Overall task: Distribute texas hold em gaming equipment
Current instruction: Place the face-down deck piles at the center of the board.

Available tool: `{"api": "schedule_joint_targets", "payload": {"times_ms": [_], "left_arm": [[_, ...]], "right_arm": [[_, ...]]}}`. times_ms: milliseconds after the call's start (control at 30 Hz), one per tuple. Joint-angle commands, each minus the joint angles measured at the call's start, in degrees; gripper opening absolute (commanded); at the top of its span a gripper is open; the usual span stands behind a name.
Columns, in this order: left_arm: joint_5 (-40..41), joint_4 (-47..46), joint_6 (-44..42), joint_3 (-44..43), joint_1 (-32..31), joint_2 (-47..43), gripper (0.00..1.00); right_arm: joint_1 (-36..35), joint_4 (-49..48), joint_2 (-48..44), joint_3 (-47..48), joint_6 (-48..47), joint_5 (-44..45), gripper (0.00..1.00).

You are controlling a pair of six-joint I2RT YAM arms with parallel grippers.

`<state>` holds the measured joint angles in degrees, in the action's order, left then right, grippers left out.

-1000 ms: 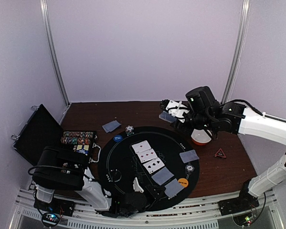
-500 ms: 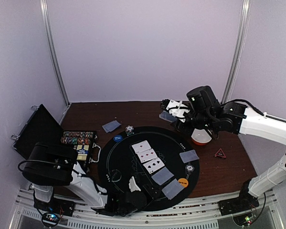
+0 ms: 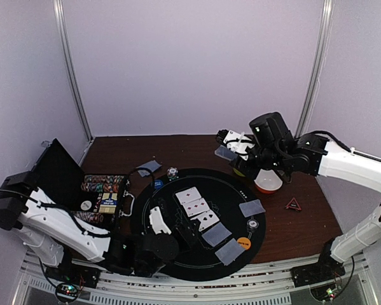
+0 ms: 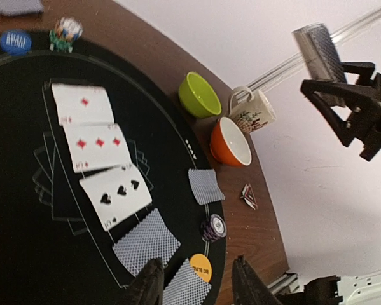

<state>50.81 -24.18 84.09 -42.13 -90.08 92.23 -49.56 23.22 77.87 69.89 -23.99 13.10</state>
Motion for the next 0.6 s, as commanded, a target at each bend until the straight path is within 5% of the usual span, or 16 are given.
{"api": "schedule_joint_targets", "payload": {"times_ms": [0, 133, 267, 567], "left_arm": [[7.5, 7.3, -22.3, -1.1, 3.5, -8.2, 0.40], [7.7, 15.1, -29.2, 0.5, 10.1, -19.5, 0.41], [6.3, 11.1, -44.2, 4.9, 16.9, -31.4, 0.49], [-8.6, 16.8, -62.9, 0.5, 39.7, -41.6, 0.87]], "right_arm": [[2.1, 2.3, 0.5, 3.3, 3.9, 1.5, 0.50], [5.8, 4.8, 0.1, 3.5, 9.4, 2.5, 0.50], [9.8, 6.8, -2.2, 0.8, 16.1, 3.8, 0.50], [15.1, 15.4, -5.9, -3.6, 31.6, 3.3, 0.50]]}}
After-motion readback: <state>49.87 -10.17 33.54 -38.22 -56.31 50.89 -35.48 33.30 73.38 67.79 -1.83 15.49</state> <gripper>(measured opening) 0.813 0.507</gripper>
